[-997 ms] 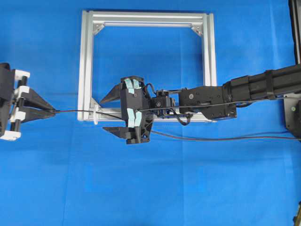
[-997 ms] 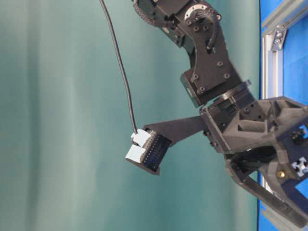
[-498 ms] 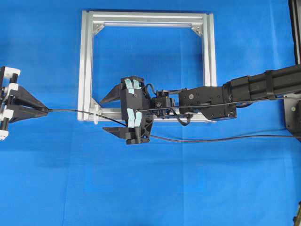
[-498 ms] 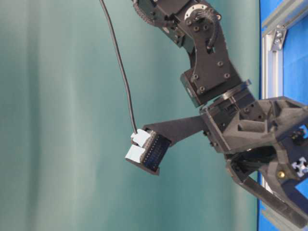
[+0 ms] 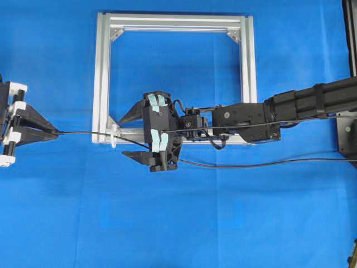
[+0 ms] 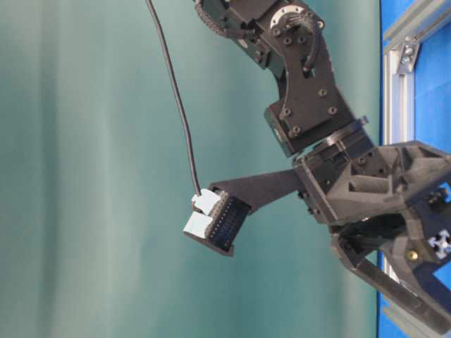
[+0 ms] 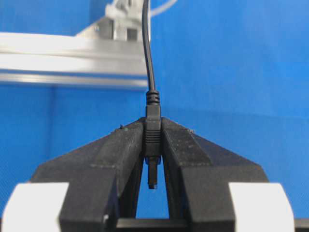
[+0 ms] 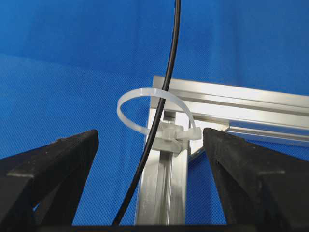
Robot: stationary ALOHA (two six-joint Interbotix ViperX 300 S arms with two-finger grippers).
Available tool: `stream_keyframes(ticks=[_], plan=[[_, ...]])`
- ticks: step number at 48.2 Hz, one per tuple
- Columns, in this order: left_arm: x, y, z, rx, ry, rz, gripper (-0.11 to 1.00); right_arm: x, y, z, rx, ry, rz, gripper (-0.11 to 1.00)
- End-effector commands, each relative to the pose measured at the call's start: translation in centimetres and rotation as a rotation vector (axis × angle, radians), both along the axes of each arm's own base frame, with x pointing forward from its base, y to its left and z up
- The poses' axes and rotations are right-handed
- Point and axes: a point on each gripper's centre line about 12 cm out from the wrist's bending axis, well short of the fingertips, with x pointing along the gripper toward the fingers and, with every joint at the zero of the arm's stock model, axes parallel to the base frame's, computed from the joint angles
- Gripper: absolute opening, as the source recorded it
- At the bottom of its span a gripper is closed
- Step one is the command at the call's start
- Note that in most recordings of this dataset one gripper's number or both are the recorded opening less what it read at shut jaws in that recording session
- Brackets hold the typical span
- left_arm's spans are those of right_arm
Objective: Insert the wire through the string loop located on the left side.
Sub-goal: 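Pull the cable through the loop leftward with the left gripper, then open both grippers and release the cable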
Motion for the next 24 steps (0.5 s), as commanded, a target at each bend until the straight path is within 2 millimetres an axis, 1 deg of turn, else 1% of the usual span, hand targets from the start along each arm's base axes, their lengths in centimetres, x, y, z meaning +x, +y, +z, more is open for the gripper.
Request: stream_keyframes(ticks=[1,3,4,12,14,16,18,24], plan=[[0.59,0.21,0.26,0.000,0.002,0.016,0.09,0.28,0.15,1.97,0.005,-0.047,0.000,0.91],[0.69,0.30,0.20,0.002,0.007,0.021,0.13,0.32,0.08,2.02,0.006,-0.049,-0.001,0.91],[0.69,0.33,0.12,0.002,0.012,0.023,0.17,0.28,0.15,1.95,0.005,-0.046,0.000,0.91],[0.84,0.48,-0.05,0.003,0.026,0.033,0.67,0.30,0.15,1.97,0.005,-0.044,0.000,0.91],[0.84,0.51,0.00,0.002,0.023,0.034,0.78,0.25,0.15,1.98,0.005,-0.043,0.000,0.91],[0.82,0.48,0.07,0.003,0.020,0.032,0.86,0.25,0.15,1.98,0.005,-0.043,0.000,0.91],[0.81,0.48,0.16,0.002,0.015,0.032,0.88,0.25,0.15,2.05,0.005,-0.044,0.000,0.91],[0.80,0.48,0.56,0.000,-0.005,0.032,0.82,0.20,0.15,2.70,0.006,-0.055,0.000,0.91]])
